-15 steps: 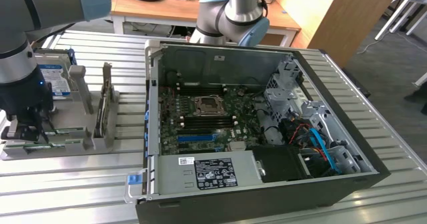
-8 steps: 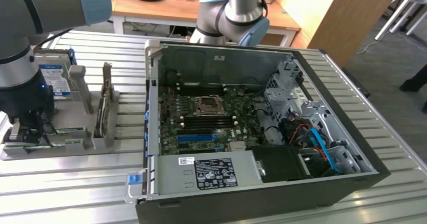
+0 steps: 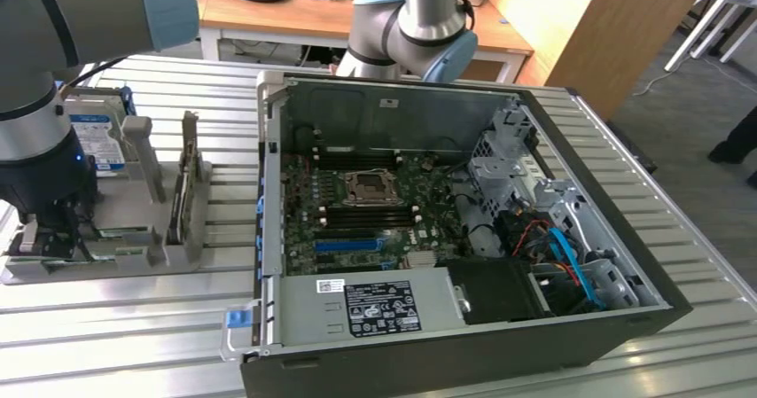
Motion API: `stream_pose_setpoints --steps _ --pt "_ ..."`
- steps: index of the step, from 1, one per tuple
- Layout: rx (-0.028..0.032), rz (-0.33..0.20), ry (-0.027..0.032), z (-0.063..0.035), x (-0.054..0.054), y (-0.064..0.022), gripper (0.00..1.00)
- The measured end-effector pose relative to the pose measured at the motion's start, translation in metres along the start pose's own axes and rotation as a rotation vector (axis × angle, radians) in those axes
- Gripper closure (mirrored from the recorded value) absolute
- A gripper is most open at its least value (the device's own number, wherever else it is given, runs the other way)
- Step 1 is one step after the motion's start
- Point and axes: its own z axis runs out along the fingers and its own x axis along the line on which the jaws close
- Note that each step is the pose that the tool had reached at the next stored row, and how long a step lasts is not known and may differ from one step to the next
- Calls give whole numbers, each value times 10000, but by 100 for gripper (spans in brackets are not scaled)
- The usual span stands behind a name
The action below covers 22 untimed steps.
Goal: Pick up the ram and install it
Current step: 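Pick up the ram and move it above insertion slot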
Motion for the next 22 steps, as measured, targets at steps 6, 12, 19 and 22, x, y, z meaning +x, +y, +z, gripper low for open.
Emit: stream_pose_setpoints --steps 6,12,19,22 --pt "1 -56 2 2 0 -1 64" --pt "-7 -470 19 2 0 -1 64" --pt "-6 -484 18 3 -1 -12 64" --pt "-7 -494 19 2 -2 -32 64"
